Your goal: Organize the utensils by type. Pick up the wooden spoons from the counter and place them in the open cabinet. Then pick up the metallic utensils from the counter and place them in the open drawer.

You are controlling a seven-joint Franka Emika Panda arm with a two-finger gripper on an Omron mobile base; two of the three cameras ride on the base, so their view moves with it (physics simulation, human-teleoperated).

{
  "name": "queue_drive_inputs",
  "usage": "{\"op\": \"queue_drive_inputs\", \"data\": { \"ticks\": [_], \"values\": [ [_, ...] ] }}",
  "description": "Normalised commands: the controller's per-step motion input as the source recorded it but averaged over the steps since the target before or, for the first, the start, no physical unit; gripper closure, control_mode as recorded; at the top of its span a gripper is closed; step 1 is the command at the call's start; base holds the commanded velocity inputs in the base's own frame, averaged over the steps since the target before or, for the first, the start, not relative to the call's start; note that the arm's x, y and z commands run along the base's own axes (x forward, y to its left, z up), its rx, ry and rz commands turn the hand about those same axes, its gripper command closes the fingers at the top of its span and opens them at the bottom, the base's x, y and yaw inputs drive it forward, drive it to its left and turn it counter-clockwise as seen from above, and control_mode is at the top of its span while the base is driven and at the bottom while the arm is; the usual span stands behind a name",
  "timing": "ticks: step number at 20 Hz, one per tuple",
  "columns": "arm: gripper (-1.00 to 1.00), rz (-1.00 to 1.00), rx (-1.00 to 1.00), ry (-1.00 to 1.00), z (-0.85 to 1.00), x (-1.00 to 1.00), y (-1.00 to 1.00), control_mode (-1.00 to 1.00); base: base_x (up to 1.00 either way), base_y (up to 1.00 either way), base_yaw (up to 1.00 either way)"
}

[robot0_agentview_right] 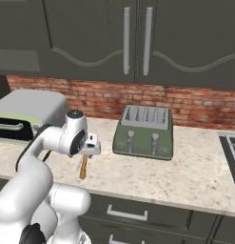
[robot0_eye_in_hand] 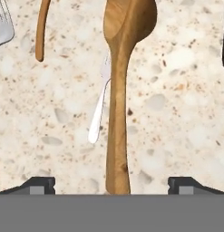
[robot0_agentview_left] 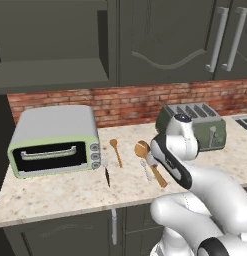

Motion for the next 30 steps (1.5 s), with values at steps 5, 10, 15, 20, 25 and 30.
{"op": "queue_drive_inputs", "data": {
  "ticks": [5,10,15,20,25,30],
  "values": [
    [-1.0,0.06,0.0,0.03,-0.45,0.0,0.0,-1.0,0.0,0.0,0.0],
    [-1.0,0.04,0.0,0.03,-0.41,0.0,0.0,-1.0,0.0,0.0,0.0],
    [-1.0,0.03,0.0,0.03,-0.41,0.0,0.0,-1.0,0.0,0.0,0.0],
    [-1.0,0.03,0.0,0.01,-0.45,0.0,0.0,-1.0,0.0,0.0,0.0],
    [-1.0,0.02,0.0,0.0,-0.49,0.0,0.0,-1.0,0.0,0.0,0.0],
    [-1.0,0.02,0.0,0.0,-0.52,0.0,0.11,-1.0,0.0,0.0,0.0]
  ]
}}
